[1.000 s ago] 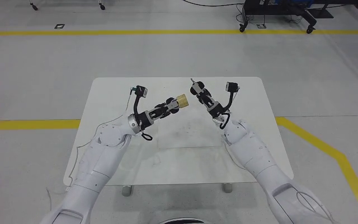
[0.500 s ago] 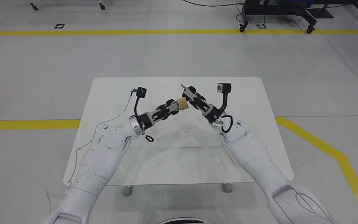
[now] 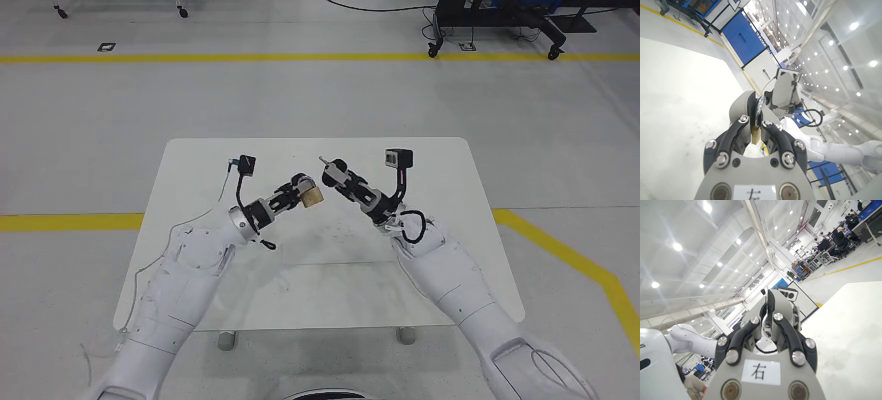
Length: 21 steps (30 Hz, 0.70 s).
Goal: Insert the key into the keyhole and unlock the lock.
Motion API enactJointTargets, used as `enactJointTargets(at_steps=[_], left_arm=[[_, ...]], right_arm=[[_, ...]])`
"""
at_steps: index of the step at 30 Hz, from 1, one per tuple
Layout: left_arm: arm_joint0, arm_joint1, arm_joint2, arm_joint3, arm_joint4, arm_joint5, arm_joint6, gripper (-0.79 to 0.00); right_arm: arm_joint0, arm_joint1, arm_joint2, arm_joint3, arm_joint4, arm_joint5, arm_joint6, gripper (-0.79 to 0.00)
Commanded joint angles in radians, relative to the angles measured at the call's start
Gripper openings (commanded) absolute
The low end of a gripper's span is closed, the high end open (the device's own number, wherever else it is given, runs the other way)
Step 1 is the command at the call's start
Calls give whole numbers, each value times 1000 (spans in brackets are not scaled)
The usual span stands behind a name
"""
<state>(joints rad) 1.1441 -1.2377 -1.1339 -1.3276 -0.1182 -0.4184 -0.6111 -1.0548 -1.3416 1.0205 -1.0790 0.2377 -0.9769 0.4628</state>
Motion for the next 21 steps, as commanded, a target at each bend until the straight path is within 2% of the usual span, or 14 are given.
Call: enactJointTargets(at_steps=[1,6,9,14,21], left_arm=[[-17,-4,-2,43,-137,78,-55,-785],[-125,-19,20,200,-359,260,-252,-785],[-197,-36,57,288,-414,322,-317,-785],[-304,-59,117,384,-411,345,-382,-785],[-304,-59,117,384,-411,345,-382,-785]], right_arm=[[-6,4,19,-12,-12,-10,-12,-785],[-51,19,88,-70,-102,-9,-75,-785],[-87,30,133,-99,-143,15,-101,-785],[-153,46,195,-156,-174,39,-125,-785],[-181,53,216,-186,-183,65,-128,-785]])
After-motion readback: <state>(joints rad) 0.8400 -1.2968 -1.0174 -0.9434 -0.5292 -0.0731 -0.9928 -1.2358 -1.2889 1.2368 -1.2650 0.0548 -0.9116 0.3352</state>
